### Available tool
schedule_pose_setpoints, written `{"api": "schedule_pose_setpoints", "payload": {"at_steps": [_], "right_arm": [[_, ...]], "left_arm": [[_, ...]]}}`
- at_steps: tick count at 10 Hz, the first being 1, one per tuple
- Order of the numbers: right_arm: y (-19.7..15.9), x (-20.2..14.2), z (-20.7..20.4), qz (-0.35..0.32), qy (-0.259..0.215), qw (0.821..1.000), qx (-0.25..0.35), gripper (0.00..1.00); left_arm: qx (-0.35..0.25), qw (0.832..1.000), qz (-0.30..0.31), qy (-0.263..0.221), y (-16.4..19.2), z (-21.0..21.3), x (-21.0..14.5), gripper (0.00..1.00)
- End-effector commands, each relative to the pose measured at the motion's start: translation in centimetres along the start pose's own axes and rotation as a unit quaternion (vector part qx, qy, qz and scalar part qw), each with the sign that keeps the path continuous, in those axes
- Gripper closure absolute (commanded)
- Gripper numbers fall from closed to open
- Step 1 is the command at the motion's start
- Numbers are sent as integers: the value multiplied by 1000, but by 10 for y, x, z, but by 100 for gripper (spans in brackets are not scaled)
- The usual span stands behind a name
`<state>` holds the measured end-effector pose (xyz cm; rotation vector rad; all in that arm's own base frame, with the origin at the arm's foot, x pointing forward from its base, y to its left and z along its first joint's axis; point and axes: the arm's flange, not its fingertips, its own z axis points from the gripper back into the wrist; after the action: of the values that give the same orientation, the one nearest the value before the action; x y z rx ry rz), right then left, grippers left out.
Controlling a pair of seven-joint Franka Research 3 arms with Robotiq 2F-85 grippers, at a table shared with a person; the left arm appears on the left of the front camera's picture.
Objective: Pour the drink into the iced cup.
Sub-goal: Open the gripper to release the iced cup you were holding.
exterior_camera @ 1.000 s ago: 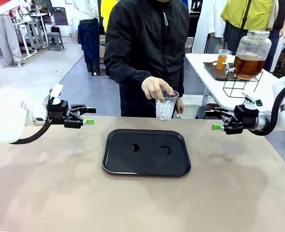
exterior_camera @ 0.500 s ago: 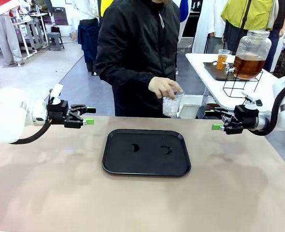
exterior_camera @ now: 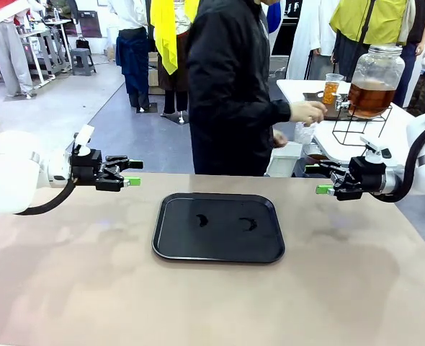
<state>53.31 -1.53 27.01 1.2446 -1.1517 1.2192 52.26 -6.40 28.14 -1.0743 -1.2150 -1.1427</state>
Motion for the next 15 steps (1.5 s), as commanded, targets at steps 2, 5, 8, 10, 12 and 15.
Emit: {"api": "schedule_pose_setpoints", "payload": {"at_steps": [2, 5, 8, 10, 12, 15], "right_arm": [[0, 3, -2, -2, 3, 1000, 4, 0], [0, 3, -2, -2, 3, 1000, 4, 0], [0, 3, -2, -2, 3, 1000, 4, 0], [0, 3, -2, -2, 3, 1000, 4, 0], [0, 3, -2, -2, 3, 1000, 4, 0], [0, 3, -2, -2, 3, 1000, 4, 0]], "left_arm": [[2, 1000, 4, 2, 1, -1, 3, 0], [2, 1000, 4, 2, 1, -1, 3, 0], [2, 1000, 4, 2, 1, -1, 3, 0], [2, 1000, 4, 2, 1, -1, 3, 0], [2, 1000, 4, 2, 1, -1, 3, 0], [2, 1000, 4, 2, 1, -1, 3, 0]]}}
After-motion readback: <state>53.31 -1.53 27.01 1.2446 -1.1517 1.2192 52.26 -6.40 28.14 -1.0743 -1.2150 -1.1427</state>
